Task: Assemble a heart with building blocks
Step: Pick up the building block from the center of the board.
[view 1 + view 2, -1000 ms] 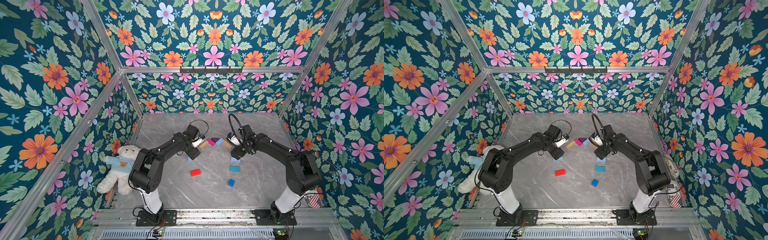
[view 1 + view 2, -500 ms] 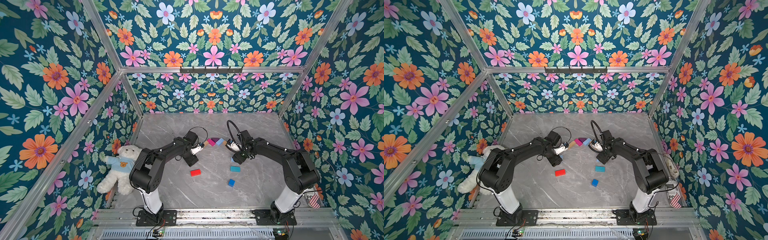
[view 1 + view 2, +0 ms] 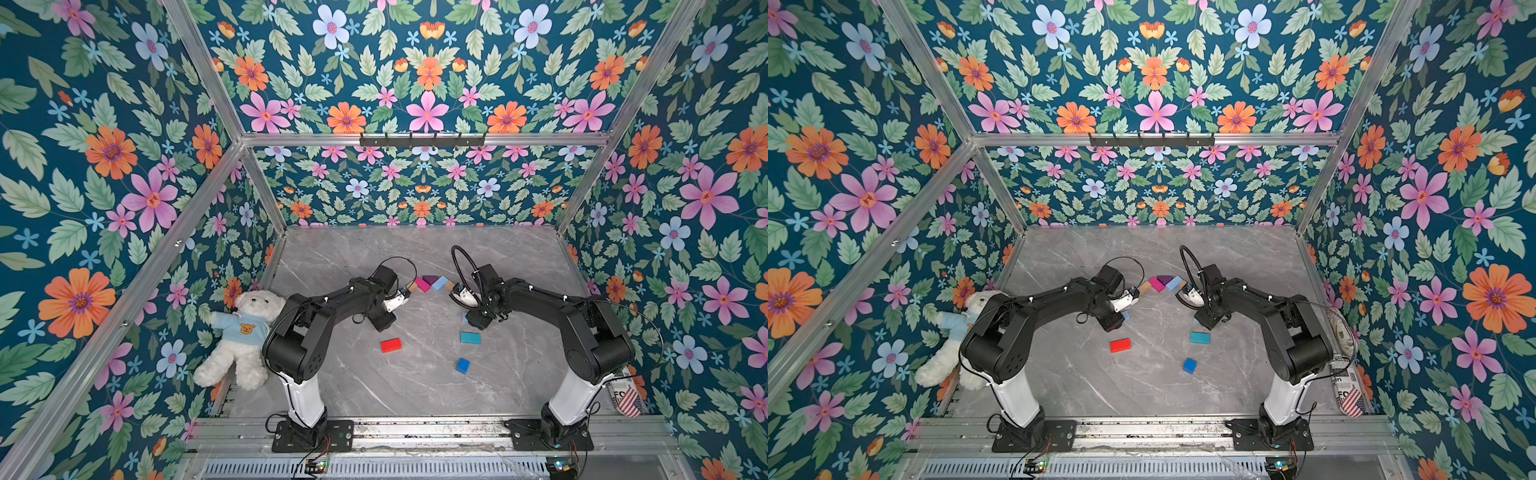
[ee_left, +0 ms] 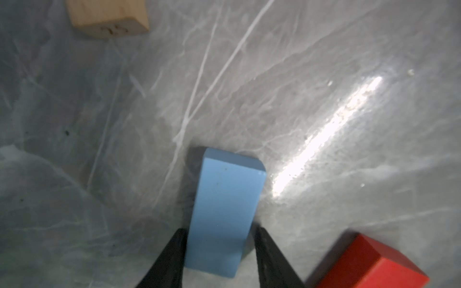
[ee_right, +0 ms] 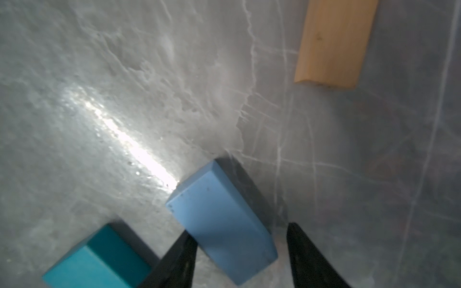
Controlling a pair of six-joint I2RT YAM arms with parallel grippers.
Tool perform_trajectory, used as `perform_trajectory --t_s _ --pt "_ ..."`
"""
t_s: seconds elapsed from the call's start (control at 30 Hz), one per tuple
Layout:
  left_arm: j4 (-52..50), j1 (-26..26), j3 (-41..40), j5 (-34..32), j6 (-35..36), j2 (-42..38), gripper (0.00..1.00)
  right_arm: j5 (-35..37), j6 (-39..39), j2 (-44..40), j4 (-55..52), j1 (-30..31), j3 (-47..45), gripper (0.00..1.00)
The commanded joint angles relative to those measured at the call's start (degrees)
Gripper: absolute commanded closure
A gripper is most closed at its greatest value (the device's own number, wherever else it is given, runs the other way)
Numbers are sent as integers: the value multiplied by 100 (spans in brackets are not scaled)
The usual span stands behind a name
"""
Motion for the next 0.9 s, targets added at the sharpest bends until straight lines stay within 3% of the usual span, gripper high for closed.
perform_trajectory --t_s 0.0,0.07,0.17,0.3,0.43,0.63,0.7,0.77,0.87 --pt "26 -57 -46 -102 -199 39 58 -23 -64 64 -42 40 -94 56" --pt "35 -133 -66 -122 -289 -1 60 24 -70 59 -50 46 -119 68" --pt "1 -244 -97 -151 -540 -26 64 50 7 -15 -93 45 -123 78" --pt "-33 -338 -113 -176 -1341 -204 69 342 625 -167 -24 4 -114 100" --pt "103 -364 -176 -33 -2526 -571 75 118 1401 -499 35 -176 -159 100" --pt "145 -818 -39 -314 -5147 -714 75 244 2869 -1375 237 -458 -287 100" --pt "228 -979 76 -380 -6089 -676 70 517 3349 -1510 89 -467 -192 100" --pt "365 -1112 250 -353 -6871 -544 73 685 3801 -1610 -66 -505 -105 100" --pt "322 -1271 691 -340 -7898 -147 75 369 4196 -1655 -270 -738 86 100"
